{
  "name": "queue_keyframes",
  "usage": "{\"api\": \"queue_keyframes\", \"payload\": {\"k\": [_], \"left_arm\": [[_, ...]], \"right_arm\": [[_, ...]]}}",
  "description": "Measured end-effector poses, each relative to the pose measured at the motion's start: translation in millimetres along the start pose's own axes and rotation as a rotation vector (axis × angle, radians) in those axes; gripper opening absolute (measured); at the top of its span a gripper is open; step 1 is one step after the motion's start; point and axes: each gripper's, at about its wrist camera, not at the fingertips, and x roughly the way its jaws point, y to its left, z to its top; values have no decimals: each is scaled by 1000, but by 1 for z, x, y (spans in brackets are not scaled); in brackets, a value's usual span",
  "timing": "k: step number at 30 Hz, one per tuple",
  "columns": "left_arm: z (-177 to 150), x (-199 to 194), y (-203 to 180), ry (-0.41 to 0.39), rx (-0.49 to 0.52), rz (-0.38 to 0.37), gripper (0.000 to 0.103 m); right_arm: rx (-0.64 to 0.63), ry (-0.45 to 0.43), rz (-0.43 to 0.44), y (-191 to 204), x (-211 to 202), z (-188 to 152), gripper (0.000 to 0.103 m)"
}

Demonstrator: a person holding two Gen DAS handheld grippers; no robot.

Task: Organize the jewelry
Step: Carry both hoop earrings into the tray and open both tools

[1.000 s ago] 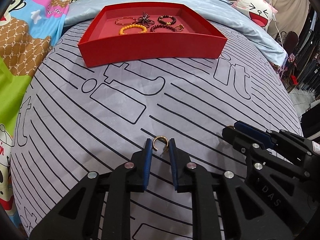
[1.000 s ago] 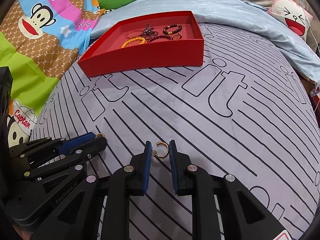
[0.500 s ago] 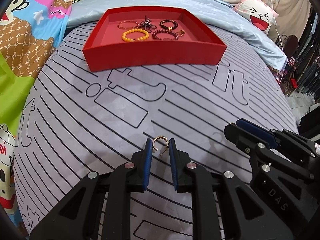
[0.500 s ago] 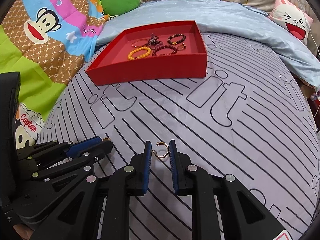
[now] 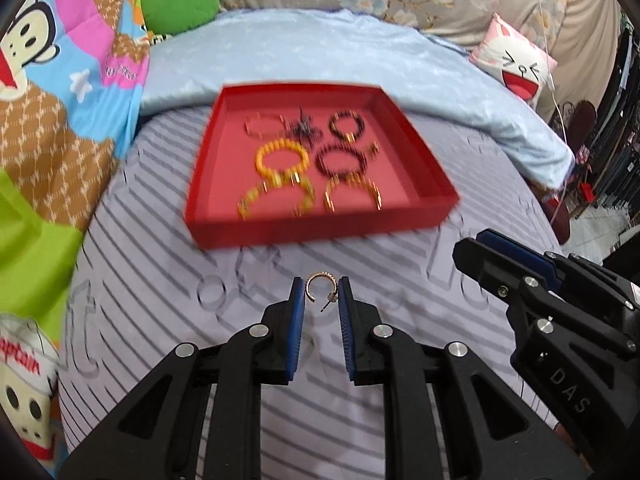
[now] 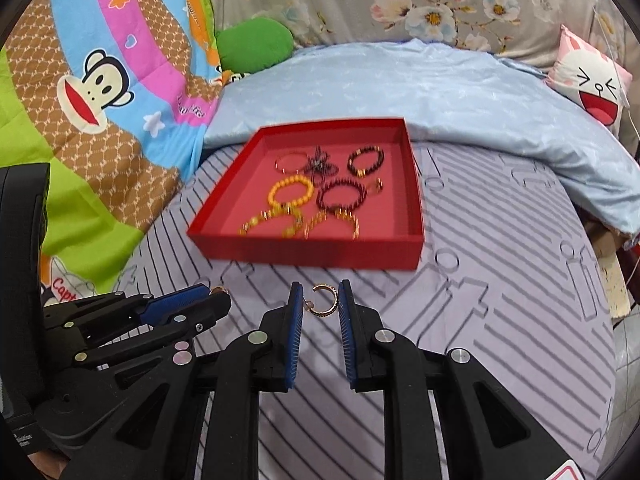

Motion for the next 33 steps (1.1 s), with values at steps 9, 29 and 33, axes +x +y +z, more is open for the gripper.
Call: {"api": "queue_keyframes", "payload": {"k": [9, 29, 33], "left_arm": [[73, 31, 14, -62, 5, 33, 17], [132, 143, 40, 32, -44, 55, 17], [131, 150, 42, 46, -49, 61, 19]], "right_arm": [[-1, -29, -10, -7, 43, 64, 17], [13, 60, -18, -25, 159, 112, 17], [17, 64, -22, -25, 164, 110, 19]]}}
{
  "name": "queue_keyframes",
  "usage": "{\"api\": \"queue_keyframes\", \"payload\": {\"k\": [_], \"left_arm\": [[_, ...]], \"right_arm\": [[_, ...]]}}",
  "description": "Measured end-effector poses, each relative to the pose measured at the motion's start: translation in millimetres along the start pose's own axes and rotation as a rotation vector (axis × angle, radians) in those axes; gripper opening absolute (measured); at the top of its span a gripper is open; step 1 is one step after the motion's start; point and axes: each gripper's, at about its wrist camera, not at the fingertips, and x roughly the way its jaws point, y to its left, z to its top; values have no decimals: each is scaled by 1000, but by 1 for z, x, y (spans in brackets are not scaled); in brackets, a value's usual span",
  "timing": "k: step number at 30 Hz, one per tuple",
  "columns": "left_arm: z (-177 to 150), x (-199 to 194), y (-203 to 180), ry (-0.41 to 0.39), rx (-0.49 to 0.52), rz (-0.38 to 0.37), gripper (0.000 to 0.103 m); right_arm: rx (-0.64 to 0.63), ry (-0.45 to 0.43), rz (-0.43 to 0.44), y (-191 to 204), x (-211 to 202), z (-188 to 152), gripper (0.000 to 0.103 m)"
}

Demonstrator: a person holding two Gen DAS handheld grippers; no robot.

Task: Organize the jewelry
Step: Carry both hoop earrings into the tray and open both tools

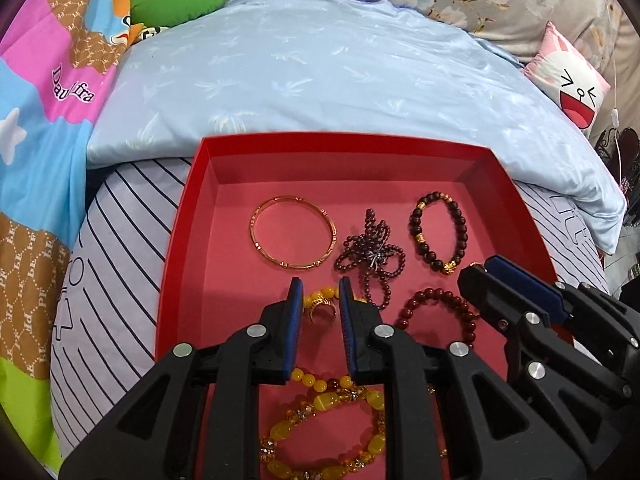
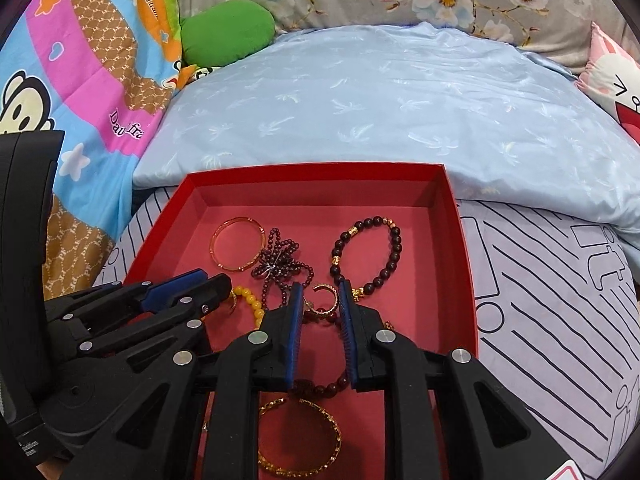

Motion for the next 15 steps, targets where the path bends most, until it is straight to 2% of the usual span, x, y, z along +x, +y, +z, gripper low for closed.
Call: {"api": "queue_keyframes", "payload": {"k": [3, 5, 15], "left_arm": [[0, 0, 0, 1, -6, 6, 28], [0, -1, -1, -5, -1, 17, 30], [-2, -9, -3, -17, 6, 32, 31]], "right_arm": [[10, 1, 4, -1, 1, -1, 20], [7, -1, -6, 0, 0, -1, 21], [16, -1, -10, 0, -8, -5, 21]]}}
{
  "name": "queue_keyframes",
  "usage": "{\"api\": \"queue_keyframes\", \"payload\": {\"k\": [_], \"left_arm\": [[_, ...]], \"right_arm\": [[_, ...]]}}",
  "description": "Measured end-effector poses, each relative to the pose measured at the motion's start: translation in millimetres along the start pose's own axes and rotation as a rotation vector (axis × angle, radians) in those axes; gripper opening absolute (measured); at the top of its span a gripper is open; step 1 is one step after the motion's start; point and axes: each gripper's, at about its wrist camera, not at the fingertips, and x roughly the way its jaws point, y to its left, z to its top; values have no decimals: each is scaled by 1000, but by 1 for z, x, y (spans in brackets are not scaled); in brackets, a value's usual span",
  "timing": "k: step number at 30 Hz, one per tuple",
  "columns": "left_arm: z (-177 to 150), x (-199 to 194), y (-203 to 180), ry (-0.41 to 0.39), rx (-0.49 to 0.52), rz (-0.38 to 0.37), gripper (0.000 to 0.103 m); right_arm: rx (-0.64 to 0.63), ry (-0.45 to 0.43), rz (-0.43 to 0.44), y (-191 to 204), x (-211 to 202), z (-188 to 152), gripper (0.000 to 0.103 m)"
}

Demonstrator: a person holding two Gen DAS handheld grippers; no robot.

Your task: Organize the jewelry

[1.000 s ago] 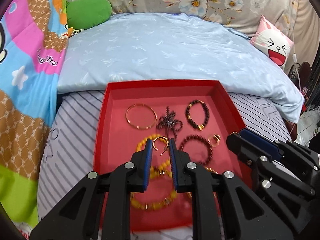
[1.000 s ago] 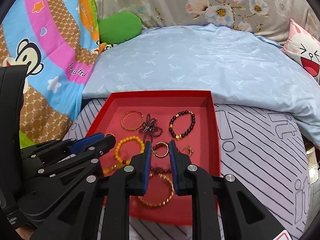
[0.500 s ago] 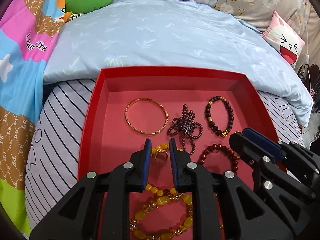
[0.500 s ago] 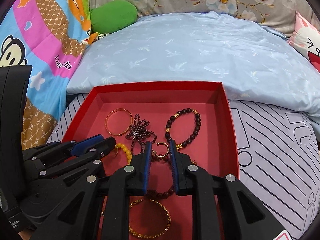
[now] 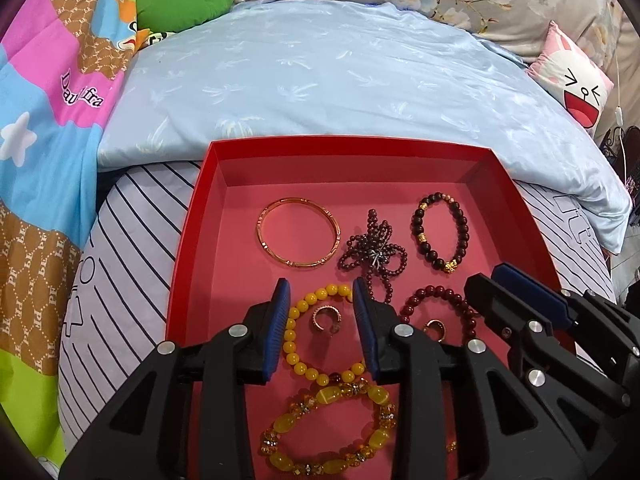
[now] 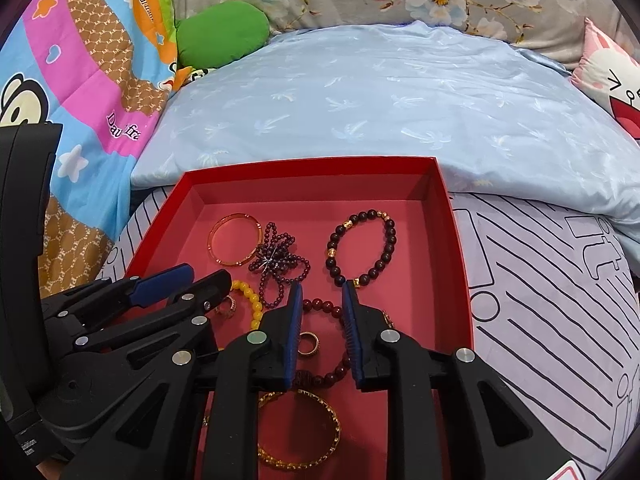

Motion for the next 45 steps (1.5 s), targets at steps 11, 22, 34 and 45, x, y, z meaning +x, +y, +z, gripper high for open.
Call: {"api": "queue_keyframes", "payload": {"k": [11, 22, 34, 45], "left_arm": [[-17, -33, -5, -10, -7, -20, 31], [-54, -70, -12, -19, -4, 13, 43], [-81, -95, -18, -40, -4, 56, 60], [-99, -106, -5, -45, -46, 106, 88]], "right_arm": [[-16, -27, -24, 8, -37, -16, 22], [7, -37, -51, 6, -75, -52, 34], [21, -56, -81, 5, -103, -81, 42], [40, -83, -100, -1, -116, -98, 65]]}}
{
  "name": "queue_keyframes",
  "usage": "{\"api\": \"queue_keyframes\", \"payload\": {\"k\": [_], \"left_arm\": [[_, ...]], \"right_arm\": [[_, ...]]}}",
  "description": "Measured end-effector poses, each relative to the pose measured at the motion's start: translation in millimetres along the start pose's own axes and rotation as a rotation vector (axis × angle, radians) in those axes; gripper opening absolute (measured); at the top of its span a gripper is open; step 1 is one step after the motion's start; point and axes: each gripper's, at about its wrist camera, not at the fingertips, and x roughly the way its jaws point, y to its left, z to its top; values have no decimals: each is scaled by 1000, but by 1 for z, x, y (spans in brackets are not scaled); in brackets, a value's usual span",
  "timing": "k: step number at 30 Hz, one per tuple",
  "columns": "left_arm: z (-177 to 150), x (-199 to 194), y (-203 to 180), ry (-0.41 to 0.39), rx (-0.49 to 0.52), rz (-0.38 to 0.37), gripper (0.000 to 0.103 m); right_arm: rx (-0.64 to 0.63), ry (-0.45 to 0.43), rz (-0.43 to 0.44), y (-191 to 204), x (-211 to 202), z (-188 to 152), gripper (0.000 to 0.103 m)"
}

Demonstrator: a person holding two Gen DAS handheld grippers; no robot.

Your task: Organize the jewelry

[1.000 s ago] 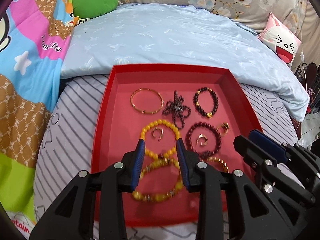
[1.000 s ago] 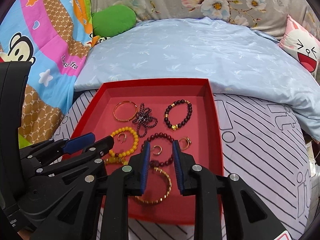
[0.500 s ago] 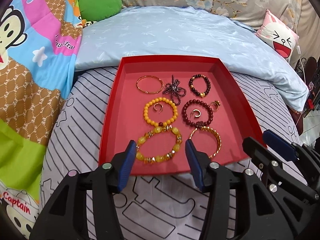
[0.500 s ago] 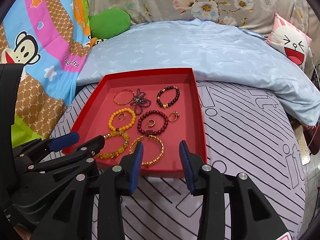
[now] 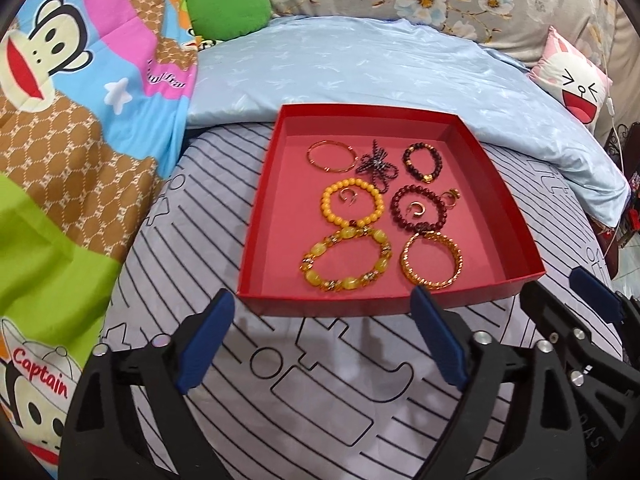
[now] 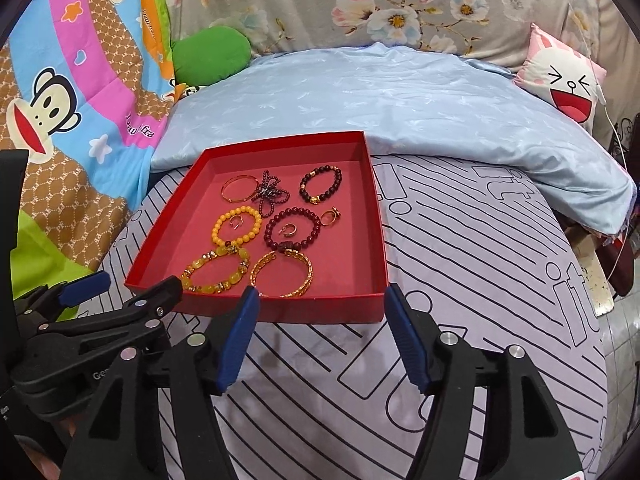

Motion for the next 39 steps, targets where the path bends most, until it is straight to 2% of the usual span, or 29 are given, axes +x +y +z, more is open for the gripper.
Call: {"api": "queue_keyframes", "payload": {"k": [5, 9, 13, 25, 27, 29, 39], "left_arm": [[-6, -2, 5, 4, -21, 3, 94], [-11, -2, 6, 12, -25, 10, 94], [-15, -3, 8, 13, -31, 18, 94], [-21, -6, 9, 8, -33, 34, 94], [-21, -6, 9, 8, -34, 37, 94], [-22, -7, 10, 8, -39, 41, 94], [-24, -8, 11, 0, -25, 60, 94]], "right_arm": [[9, 7, -5, -2, -2, -6, 74], [-5, 3, 0, 0, -5, -10, 76], [-1, -6, 2, 0, -8, -14, 83], [-13, 3, -24, 3, -10, -18, 87], [-15, -2, -28, 3, -11, -19, 89], [-11, -1, -33, 2, -11, -20, 96], [16, 31, -25, -1, -8, -22, 96]]}}
